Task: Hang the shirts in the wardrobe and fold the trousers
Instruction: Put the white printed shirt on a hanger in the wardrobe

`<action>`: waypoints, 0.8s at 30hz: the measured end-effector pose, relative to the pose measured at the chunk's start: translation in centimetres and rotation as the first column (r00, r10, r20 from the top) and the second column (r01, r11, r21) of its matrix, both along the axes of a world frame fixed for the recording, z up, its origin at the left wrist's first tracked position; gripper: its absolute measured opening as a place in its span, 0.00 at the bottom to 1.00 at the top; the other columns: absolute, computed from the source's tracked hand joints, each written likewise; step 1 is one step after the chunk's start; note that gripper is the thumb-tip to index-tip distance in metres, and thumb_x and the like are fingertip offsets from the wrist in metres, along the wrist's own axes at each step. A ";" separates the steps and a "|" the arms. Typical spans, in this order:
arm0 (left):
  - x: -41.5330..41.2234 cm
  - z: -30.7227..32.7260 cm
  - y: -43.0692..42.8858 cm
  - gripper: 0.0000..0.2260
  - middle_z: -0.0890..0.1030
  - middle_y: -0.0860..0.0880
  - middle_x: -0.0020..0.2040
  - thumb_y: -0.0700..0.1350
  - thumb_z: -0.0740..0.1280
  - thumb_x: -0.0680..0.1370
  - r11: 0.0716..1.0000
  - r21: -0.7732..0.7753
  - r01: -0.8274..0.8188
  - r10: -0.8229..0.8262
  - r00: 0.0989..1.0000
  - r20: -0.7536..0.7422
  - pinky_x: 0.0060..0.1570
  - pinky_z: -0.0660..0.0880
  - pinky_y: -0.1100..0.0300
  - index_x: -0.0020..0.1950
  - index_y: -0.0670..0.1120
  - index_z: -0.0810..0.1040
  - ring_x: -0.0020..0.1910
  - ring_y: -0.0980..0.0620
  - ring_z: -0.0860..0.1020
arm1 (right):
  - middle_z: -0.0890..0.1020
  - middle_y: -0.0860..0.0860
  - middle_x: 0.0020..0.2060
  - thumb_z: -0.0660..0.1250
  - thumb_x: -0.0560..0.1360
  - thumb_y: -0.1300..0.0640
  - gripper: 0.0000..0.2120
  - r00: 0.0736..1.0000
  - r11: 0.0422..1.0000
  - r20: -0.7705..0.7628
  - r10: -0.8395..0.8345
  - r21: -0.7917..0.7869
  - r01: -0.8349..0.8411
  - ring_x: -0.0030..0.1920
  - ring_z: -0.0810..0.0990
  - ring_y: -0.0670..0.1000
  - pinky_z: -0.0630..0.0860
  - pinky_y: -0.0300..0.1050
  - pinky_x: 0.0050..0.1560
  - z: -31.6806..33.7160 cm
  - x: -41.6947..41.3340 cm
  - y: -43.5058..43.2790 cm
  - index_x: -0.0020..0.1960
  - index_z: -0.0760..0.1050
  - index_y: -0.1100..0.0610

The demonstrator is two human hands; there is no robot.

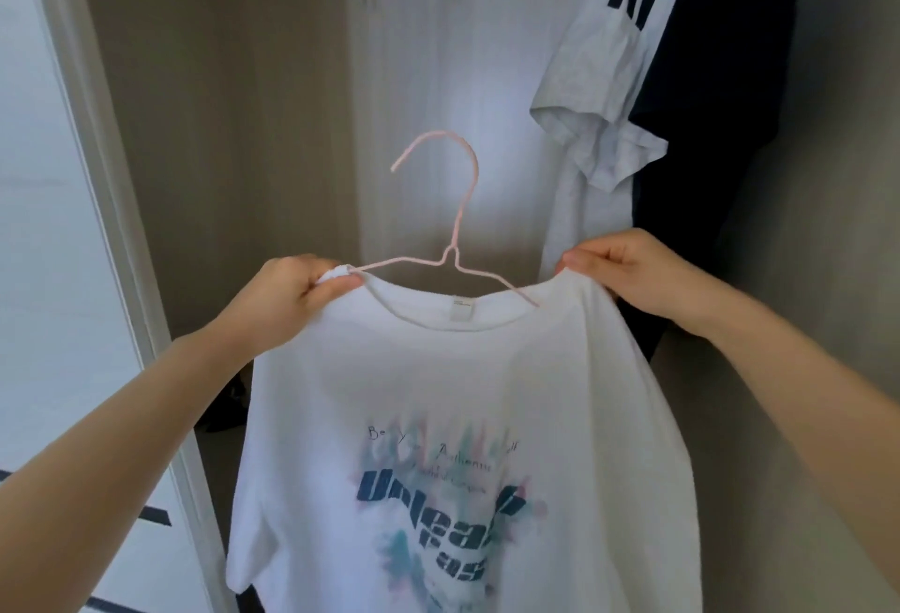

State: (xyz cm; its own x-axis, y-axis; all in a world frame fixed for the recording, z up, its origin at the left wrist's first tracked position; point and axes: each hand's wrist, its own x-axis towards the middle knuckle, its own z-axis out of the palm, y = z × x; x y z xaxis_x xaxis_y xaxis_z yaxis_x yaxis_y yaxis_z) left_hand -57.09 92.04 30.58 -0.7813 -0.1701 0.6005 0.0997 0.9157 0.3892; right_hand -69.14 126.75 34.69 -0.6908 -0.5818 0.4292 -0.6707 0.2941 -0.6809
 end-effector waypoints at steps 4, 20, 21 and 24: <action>-0.6 0.9 0.1 0.27 0.68 0.46 0.30 0.61 0.61 0.76 0.989 0.145 0.038 -0.024 0.995 -0.099 0.28 0.61 0.60 0.41 0.35 0.77 0.28 0.53 0.64 | 0.84 0.60 0.46 0.64 0.78 0.50 0.17 1.000 0.999 -0.023 -0.003 0.033 0.003 0.48 0.83 0.51 0.77 0.47 0.54 -0.1 0.7 -1.1 0.48 0.83 0.63; -2.6 8.4 -2.8 0.29 0.77 0.40 0.32 0.67 0.59 0.75 0.981 0.166 -0.101 0.127 0.979 -0.159 0.32 0.68 0.54 0.41 0.40 0.77 0.31 0.40 0.73 | 0.76 0.55 0.37 0.60 0.82 0.54 0.18 0.985 0.993 0.165 0.056 -0.115 -0.037 0.38 0.74 0.50 0.70 0.40 0.39 3.3 3.6 -1.0 0.48 0.74 0.71; -2.8 9.2 -2.8 0.31 0.77 0.40 0.32 0.68 0.58 0.73 0.982 0.159 -0.101 0.128 0.977 -0.168 0.32 0.69 0.53 0.40 0.39 0.76 0.32 0.39 0.74 | 0.79 0.55 0.38 0.60 0.82 0.54 0.17 0.974 0.985 0.214 0.074 -0.168 -0.038 0.39 0.78 0.49 0.73 0.38 0.39 3.8 3.9 -1.2 0.49 0.77 0.69; -3.4 11.7 -2.4 0.25 0.70 0.45 0.29 0.62 0.61 0.78 0.983 0.147 -0.110 0.140 0.968 -0.209 0.33 0.66 0.54 0.34 0.43 0.65 0.30 0.43 0.68 | 0.85 0.52 0.38 0.60 0.81 0.55 0.13 0.922 0.917 0.346 0.175 -0.399 -0.024 0.37 0.83 0.46 0.77 0.35 0.35 5.7 5.0 -2.1 0.49 0.81 0.60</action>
State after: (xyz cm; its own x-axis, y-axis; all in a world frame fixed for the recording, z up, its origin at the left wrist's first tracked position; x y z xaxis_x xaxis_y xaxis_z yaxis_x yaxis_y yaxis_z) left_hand -60.52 89.63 42.33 -0.6017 -0.3482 0.7189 0.0838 0.8675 0.4903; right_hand -64.18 124.66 40.37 -0.7889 -0.4995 0.3578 -0.3620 -0.0926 -0.9275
